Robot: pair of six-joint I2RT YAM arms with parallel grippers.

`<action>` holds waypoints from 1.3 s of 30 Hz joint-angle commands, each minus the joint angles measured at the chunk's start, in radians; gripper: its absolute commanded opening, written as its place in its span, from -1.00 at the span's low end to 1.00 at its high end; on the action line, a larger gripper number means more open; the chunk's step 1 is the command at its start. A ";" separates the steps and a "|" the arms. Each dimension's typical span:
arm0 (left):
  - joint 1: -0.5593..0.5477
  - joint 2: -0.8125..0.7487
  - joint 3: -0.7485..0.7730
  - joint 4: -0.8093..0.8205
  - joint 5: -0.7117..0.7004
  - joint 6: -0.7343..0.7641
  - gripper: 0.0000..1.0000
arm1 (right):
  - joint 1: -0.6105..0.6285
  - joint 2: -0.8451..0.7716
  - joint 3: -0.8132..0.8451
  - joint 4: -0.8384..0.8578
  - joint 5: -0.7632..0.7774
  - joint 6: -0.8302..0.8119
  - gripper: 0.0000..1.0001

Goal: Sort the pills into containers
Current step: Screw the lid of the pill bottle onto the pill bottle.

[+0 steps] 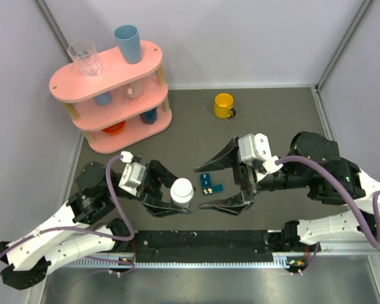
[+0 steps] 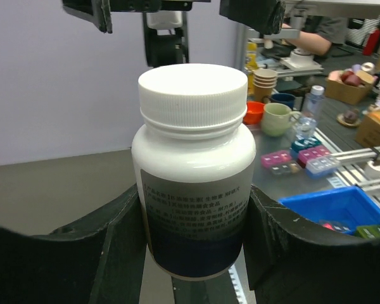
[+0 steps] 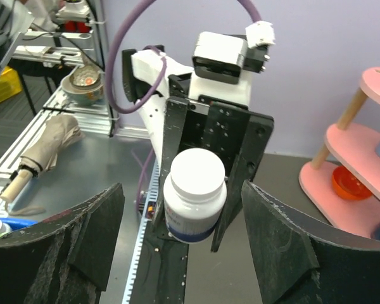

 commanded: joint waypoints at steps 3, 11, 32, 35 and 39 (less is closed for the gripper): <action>-0.001 0.030 0.047 0.124 0.177 -0.052 -1.00 | 0.005 0.029 -0.006 0.095 -0.118 -0.033 0.35; -0.001 0.027 0.036 0.150 0.184 -0.062 -1.00 | 0.005 0.057 -0.043 0.184 -0.155 -0.006 0.23; -0.001 0.021 0.019 0.162 0.187 -0.065 -1.00 | 0.005 0.105 -0.039 0.239 -0.192 0.024 0.12; -0.001 0.020 0.019 0.164 0.185 -0.062 -1.00 | 0.005 0.108 -0.040 0.236 -0.189 0.026 0.08; -0.001 0.017 0.019 0.165 0.185 -0.061 -1.00 | 0.005 0.109 -0.043 0.239 -0.189 0.029 -0.01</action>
